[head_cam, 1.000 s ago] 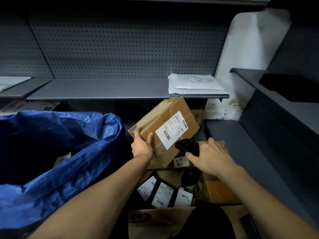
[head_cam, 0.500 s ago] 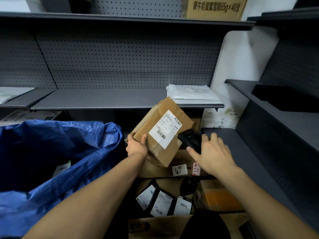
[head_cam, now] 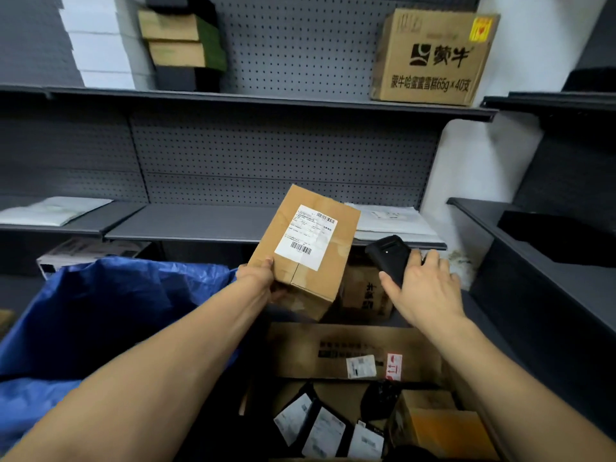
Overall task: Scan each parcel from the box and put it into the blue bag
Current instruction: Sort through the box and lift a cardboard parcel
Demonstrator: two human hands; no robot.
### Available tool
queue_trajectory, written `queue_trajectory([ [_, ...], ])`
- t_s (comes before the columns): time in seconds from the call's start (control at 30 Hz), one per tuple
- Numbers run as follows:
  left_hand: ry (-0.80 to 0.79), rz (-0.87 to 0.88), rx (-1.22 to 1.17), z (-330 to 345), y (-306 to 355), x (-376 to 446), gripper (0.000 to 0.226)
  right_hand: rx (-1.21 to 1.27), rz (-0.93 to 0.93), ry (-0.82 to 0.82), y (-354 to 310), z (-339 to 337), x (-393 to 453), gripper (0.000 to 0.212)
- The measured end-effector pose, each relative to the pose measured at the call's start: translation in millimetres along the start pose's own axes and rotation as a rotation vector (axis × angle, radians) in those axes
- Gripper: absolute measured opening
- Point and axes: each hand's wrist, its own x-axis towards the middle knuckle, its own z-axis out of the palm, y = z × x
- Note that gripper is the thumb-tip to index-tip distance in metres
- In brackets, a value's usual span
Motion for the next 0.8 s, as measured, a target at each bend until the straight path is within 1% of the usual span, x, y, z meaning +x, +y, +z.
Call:
queue_trajectory([
  [0.13,-0.041,-0.018,-0.048,-31,27,34,0.045,0.013,-0.031,0.017,-25,-13,11,0.079],
  [0.2,-0.036,-0.027,-0.032,-51,52,8,0.042,0.038,-0.056,0.021,-44,-20,17,0.078],
  [0.3,-0.049,-0.015,0.039,-79,77,-18,0.026,0.071,-0.083,0.030,-72,-28,27,0.078],
  [0.33,-0.045,-0.022,0.058,-90,84,-19,0.028,0.079,-0.095,0.033,-82,-31,29,0.078],
  [0.43,-0.007,-0.028,0.086,-127,104,-19,0.034,0.114,-0.135,0.034,-113,-38,35,0.078],
  [0.57,0.060,-0.023,0.075,-180,125,-13,0.018,0.163,-0.200,0.036,-160,-46,38,0.081],
  [0.7,0.113,-0.019,0.064,-219,140,-14,0.026,0.252,-0.226,0.030,-193,-50,40,0.081],
  [0.8,0.142,-0.027,0.089,-251,150,-11,0.023,0.280,-0.268,0.037,-219,-55,41,0.081],
])
